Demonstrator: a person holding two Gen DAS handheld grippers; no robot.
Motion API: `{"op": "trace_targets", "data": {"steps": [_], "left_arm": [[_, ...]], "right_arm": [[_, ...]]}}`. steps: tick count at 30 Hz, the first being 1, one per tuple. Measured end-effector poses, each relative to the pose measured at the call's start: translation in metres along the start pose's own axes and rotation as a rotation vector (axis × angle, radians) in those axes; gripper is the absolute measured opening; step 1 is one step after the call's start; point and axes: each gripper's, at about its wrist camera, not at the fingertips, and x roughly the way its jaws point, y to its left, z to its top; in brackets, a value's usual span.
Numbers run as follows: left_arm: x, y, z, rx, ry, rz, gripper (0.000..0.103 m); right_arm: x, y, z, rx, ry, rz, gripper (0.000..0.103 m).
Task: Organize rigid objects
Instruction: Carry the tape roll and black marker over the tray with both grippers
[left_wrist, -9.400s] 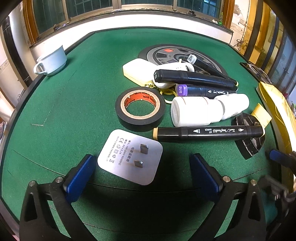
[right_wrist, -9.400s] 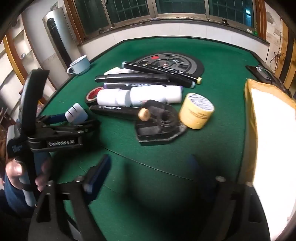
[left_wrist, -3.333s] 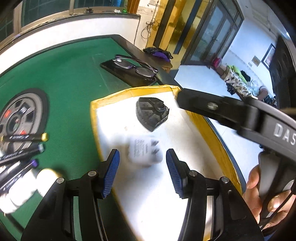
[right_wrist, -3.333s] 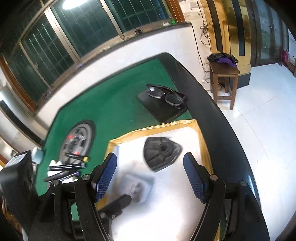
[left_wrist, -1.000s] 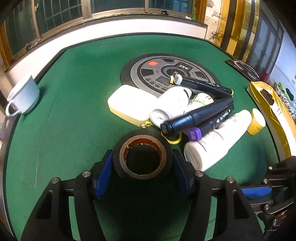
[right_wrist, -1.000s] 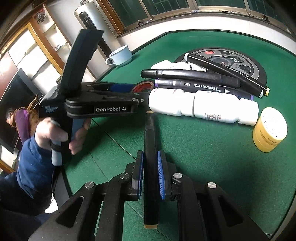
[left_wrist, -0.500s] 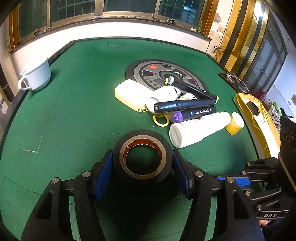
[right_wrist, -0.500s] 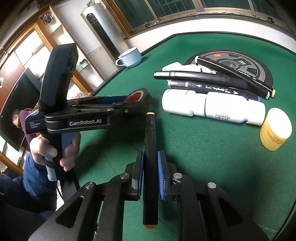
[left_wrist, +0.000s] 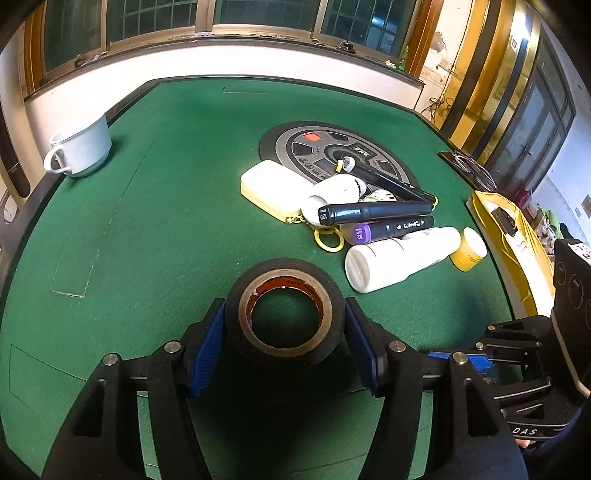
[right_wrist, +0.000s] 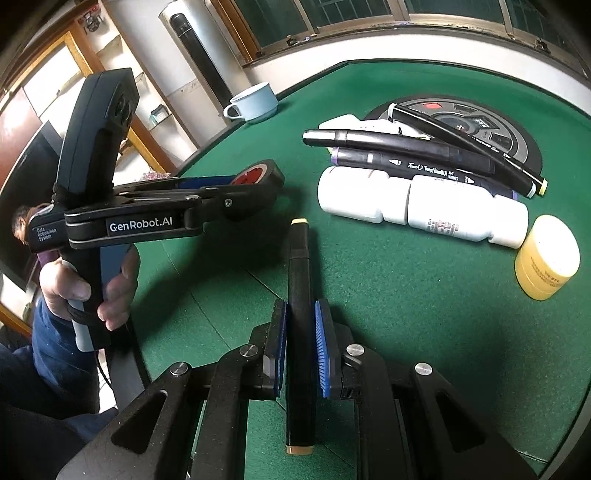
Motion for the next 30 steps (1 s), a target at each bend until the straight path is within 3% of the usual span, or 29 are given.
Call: {"op": "trace_targets", "data": {"steps": [5,9,11,19,30], "left_arm": [[-0.005,0.001,0.000,-0.006,-0.012,0.004,0.061],[-0.012,-0.001,0.000,-0.003,-0.025,0.008,0.061],[-0.017,-0.002,0.000,0.000,-0.035,0.006,0.061],[-0.030,-0.015,0.003,0.016,-0.063,-0.029,0.061],[-0.034,-0.091,0.004,0.144,-0.056,-0.141,0.061]], "right_arm": [[0.003,0.010,0.001,-0.063,0.009,-0.055,0.016],[0.006,0.029,0.000,-0.157,0.014,-0.176,0.014],[0.005,0.031,0.000,-0.170,0.002,-0.191,0.014],[-0.030,0.012,-0.005,-0.010,-0.121,-0.079,0.014],[-0.112,-0.026,-0.030,0.217,-0.298,-0.090,0.014]]}}
